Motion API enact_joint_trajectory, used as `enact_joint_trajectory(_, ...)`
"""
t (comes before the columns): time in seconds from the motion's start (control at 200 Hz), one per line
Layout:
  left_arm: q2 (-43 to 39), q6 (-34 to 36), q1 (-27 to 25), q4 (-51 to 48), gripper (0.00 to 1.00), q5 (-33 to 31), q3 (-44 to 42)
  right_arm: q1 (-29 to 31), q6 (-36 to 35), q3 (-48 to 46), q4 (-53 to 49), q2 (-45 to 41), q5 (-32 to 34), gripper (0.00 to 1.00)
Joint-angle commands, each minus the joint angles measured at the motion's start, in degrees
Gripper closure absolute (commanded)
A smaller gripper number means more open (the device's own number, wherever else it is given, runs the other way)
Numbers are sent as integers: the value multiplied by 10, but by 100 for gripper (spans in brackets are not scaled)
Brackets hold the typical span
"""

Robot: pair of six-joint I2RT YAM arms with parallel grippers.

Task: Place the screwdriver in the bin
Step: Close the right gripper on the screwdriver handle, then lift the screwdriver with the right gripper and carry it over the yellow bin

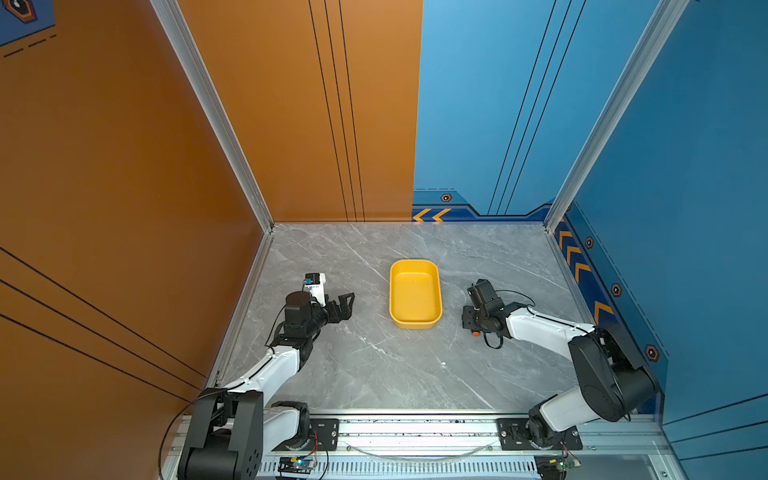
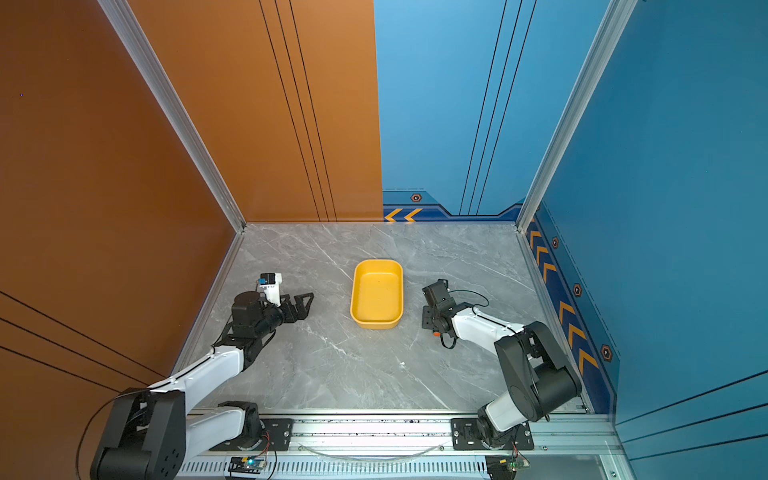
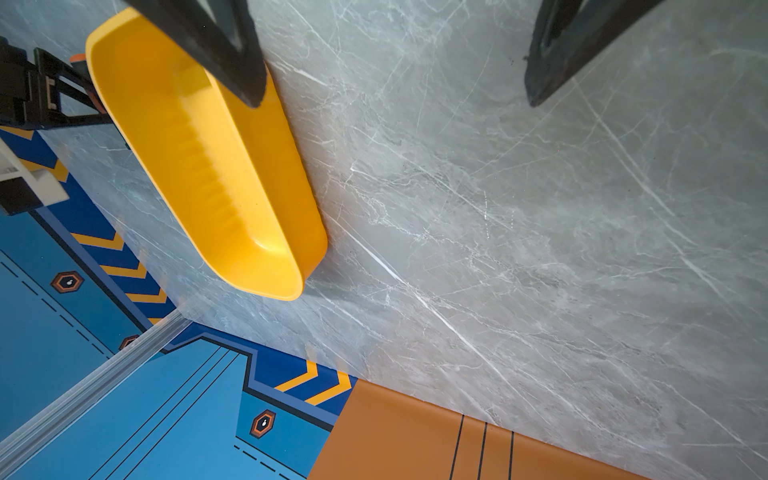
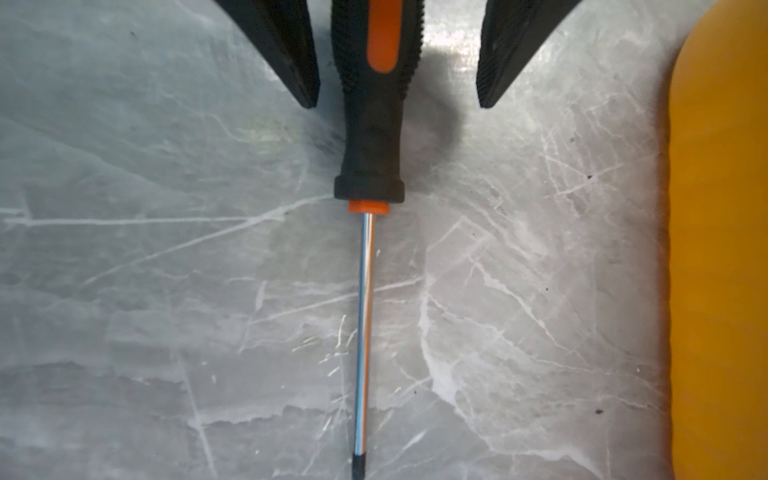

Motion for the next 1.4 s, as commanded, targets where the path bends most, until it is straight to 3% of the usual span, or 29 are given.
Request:
enact_joint_trajectory(0.0, 5, 2, -3, -12, 2, 9, 19, 9, -3, 18, -9, 12, 25, 44)
enact_joint_trajectory(0.586, 3, 7, -2, -16, 2, 5, 20, 21, -5, 26, -36, 33, 53, 70)
enact_joint_trajectory(0.666, 3, 7, -3, -17, 2, 5, 20, 21, -3, 23, -37, 32, 55, 79)
enact_joint_trajectory(0.781, 3, 7, -3, -17, 2, 5, 20, 20, -1, 18, -37, 26, 55, 100)
enact_joint_trajectory(1.071, 4, 6, -3, -17, 2, 5, 20, 11, 38, 10, -38, -41, 5, 100)
enact_joint_trajectory(1.392, 8, 6, -3, -17, 2, 9, 22, 25, 63, 35, -14, -174, -39, 100)
